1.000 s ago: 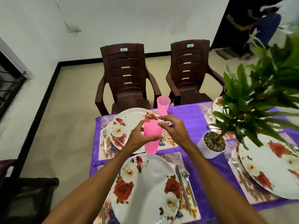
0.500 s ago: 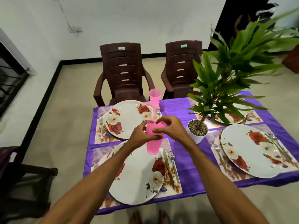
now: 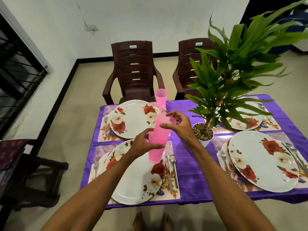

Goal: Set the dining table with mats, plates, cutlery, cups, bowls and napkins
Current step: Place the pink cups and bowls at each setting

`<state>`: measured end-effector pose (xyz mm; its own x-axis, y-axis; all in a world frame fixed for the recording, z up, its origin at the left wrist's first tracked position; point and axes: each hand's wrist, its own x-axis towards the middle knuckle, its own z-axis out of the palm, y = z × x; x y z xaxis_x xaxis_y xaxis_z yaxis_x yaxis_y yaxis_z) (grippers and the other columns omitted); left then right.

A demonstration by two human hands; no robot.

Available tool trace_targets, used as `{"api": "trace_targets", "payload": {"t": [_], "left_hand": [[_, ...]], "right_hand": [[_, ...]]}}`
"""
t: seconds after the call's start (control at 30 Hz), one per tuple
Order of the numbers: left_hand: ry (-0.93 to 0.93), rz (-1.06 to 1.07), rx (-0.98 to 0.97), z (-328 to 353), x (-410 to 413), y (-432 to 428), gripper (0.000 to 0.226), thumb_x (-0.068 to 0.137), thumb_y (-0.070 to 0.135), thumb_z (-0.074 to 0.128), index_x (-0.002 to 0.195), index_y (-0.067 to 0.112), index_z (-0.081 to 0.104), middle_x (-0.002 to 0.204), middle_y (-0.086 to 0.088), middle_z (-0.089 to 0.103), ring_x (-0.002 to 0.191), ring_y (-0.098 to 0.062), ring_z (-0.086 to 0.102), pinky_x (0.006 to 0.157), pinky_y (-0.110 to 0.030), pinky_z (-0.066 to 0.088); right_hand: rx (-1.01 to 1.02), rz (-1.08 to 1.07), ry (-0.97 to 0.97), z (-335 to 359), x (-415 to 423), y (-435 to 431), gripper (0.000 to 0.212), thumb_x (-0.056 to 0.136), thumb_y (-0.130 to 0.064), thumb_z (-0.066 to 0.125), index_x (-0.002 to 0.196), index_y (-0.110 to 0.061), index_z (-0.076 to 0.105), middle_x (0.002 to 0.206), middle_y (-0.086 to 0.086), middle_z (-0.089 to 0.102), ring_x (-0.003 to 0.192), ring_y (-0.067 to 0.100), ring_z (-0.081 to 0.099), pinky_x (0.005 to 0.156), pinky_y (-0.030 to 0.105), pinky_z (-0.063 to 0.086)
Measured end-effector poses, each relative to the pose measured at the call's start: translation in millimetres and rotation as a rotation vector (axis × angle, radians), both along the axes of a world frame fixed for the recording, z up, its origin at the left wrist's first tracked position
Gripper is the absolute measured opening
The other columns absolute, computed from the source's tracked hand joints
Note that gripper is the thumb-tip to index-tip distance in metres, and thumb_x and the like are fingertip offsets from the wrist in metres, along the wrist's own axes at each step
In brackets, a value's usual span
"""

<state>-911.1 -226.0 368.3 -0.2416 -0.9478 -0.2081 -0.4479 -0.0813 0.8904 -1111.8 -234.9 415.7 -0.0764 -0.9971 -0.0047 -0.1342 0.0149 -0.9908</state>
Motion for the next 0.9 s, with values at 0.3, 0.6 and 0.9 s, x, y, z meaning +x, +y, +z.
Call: {"api": "trace_targets", "payload": {"t": [0.3, 0.6, 0.9], "left_hand": [[-0.103, 0.214, -0.001, -25, 41, 17, 0.099, 0.048, 0.068, 0.087, 0.133, 0.03, 0.051, 0.125, 0.003, 0.062, 0.105, -0.02, 0.063, 0.082, -0.043, 0.061], [-0.09, 0.23, 0.011, -32, 53, 10, 0.097, 0.054, 0.065, 0.087, 0.136, 0.033, 0.048, 0.129, 0.005, 0.057, 0.108, -0.021, 0.059, 0.085, -0.041, 0.06], [-0.051, 0.184, 0.032, -36, 49, 8, 0.101, 0.047, 0.069, 0.086, 0.134, 0.033, 0.05, 0.128, 0.005, 0.06, 0.11, -0.02, 0.06, 0.088, -0.046, 0.059]], "right_hand": [[-0.062, -0.266, 0.038, -40, 3, 10, 0.057, 0.065, -0.027, 0.092, 0.114, -0.024, 0.063, 0.122, 0.0, 0.057, 0.108, 0.016, 0.057, 0.077, 0.021, 0.051], [0.001, -0.154, 0.551, -115, 17, 21, 0.075, 0.061, -0.023, 0.088, 0.127, -0.018, 0.054, 0.121, 0.004, 0.044, 0.113, 0.024, 0.049, 0.093, 0.035, 0.047], [0.015, -0.15, 0.58, -119, 21, 15, 0.084, 0.06, -0.034, 0.092, 0.131, -0.019, 0.05, 0.124, 0.003, 0.043, 0.116, 0.023, 0.047, 0.089, 0.036, 0.05]]}}
